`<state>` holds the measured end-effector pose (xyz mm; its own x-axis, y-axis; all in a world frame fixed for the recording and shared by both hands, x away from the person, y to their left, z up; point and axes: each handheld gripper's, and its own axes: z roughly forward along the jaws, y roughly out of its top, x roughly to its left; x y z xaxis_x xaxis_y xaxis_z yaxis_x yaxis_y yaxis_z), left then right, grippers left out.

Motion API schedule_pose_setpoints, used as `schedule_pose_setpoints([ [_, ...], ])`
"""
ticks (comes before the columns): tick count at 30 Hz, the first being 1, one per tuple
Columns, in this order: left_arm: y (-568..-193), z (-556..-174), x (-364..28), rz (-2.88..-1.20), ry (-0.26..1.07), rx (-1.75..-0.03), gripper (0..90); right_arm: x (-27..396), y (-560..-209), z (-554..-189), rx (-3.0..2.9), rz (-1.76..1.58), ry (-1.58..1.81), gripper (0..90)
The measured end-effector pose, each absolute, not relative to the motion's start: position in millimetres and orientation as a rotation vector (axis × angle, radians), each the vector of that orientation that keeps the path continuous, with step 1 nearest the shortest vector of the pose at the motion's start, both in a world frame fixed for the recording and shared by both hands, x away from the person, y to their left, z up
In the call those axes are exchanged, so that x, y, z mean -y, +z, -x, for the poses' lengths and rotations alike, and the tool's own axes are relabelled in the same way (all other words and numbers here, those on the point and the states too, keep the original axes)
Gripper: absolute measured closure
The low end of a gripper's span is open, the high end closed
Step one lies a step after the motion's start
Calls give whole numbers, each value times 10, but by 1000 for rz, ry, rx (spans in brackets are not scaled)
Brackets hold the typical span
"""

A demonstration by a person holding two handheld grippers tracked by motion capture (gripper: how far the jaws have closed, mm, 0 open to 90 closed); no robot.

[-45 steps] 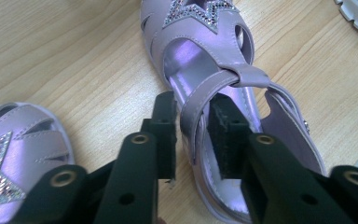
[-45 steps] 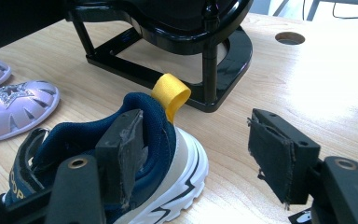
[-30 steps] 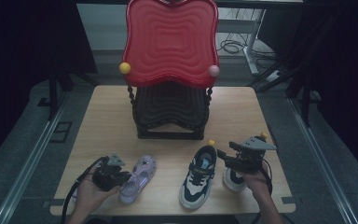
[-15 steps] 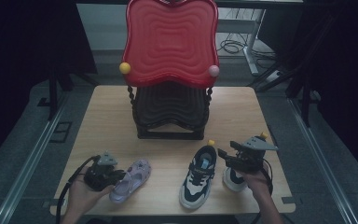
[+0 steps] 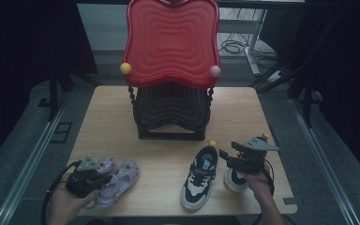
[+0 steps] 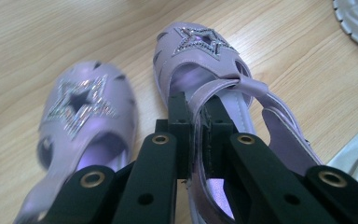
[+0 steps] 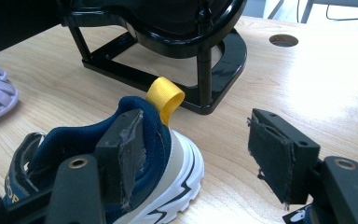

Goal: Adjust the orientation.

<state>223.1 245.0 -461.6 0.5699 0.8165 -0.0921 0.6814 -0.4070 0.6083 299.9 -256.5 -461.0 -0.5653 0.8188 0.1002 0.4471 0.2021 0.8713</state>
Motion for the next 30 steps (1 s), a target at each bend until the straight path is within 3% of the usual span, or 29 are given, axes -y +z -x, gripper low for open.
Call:
schedule_pose_setpoints([
  [22,-4811,-1985,-2628,-2243,349,-1259,827,2543,-4624,-3001,-2106,-1179,1310,346],
  [30,-4824,-1950,-2587,-2259,358,-1249,667,2538,-4625,-3000,-2110,-1179,1314,346],
])
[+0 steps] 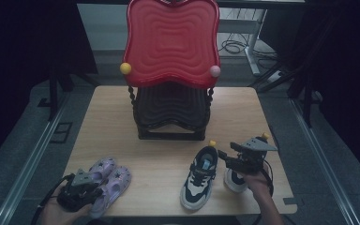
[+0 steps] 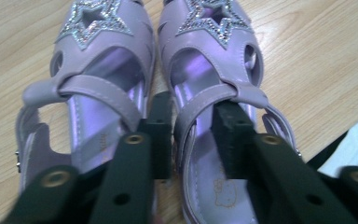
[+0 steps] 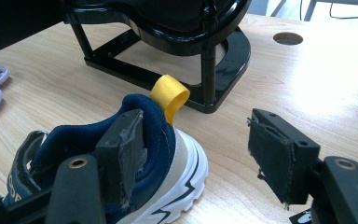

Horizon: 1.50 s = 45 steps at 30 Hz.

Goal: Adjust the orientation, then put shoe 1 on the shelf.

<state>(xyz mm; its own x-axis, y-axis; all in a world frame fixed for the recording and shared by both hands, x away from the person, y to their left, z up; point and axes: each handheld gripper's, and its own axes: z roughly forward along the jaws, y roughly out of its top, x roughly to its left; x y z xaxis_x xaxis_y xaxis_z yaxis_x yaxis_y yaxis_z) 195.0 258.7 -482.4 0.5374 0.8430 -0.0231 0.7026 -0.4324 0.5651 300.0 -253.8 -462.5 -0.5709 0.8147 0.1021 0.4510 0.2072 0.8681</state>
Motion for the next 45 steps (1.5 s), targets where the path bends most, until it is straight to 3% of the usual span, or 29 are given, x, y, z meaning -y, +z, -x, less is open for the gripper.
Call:
schedule_pose_setpoints([
  [8,-4714,-1881,-2627,-2229,354,-1236,553,2542,-4630,-3004,-2110,-1183,1313,346],
  [17,-4571,-1828,-2780,-2155,360,-1254,509,2542,-4632,-3004,-2108,-1182,1312,346],
  [34,-4717,-1807,-2841,-2179,296,-1315,418,2519,-4633,-3018,-2113,-1179,1314,346],
  [41,-4834,-1917,-2802,-2218,285,-1339,445,2534,-4632,-3019,-2111,-1181,1313,346],
  [45,-4898,-1964,-2761,-2249,271,-1339,531,2552,-4625,-3005,-2104,-1181,1314,346],
])
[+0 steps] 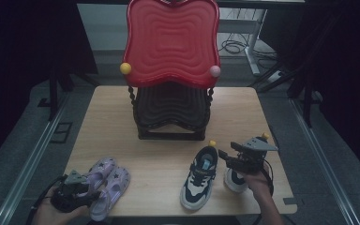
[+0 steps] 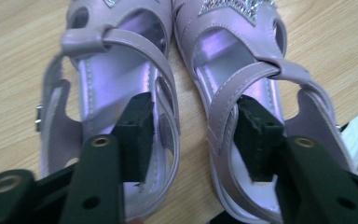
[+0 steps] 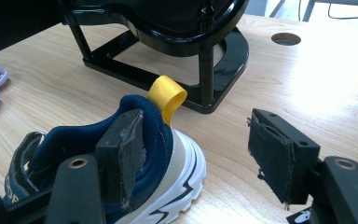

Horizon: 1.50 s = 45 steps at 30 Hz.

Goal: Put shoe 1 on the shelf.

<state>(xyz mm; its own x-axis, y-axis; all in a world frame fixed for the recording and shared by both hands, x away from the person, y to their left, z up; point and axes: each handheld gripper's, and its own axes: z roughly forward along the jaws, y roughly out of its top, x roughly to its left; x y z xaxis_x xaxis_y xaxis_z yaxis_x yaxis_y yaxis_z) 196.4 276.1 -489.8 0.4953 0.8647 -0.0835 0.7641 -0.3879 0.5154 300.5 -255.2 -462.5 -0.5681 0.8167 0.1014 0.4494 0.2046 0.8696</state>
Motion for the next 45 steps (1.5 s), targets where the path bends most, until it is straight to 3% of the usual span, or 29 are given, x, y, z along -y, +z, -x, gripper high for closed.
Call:
schedule_pose_setpoints([
  [11,-4903,-1978,-2746,-2287,261,-1330,767,2547,-4631,-3000,-2106,-1185,1311,346],
  [15,-4904,-1985,-2769,-2272,262,-1339,799,2542,-4626,-2994,-2105,-1181,1312,346],
  [31,-4814,-2067,-2880,-2117,273,-1335,825,2541,-4632,-3006,-2106,-1183,1312,346],
  [45,-4631,-2210,-2683,-2010,309,-1238,824,2539,-4634,-3008,-2107,-1184,1314,346],
])
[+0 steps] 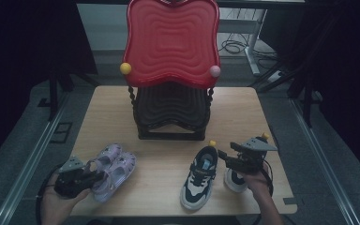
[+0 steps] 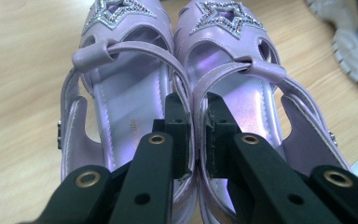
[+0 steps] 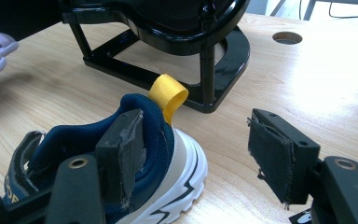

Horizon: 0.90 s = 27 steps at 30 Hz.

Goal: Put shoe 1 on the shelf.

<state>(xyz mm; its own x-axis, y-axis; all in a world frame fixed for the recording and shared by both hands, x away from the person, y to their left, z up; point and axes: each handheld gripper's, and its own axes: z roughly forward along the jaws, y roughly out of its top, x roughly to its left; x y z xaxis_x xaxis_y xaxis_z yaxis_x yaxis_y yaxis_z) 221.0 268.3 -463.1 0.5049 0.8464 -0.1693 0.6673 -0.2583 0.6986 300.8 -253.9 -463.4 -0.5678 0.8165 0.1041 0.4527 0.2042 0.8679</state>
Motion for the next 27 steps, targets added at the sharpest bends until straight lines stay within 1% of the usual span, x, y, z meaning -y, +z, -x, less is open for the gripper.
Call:
schedule_pose_setpoints([
  [11,-4497,-2398,-2433,-1947,312,-1157,824,2565,-4624,-3007,-2099,-1189,1319,346],
  [27,-4366,-2571,-2033,-1935,320,-1062,824,2599,-4589,-2994,-2075,-1192,1341,348],
])
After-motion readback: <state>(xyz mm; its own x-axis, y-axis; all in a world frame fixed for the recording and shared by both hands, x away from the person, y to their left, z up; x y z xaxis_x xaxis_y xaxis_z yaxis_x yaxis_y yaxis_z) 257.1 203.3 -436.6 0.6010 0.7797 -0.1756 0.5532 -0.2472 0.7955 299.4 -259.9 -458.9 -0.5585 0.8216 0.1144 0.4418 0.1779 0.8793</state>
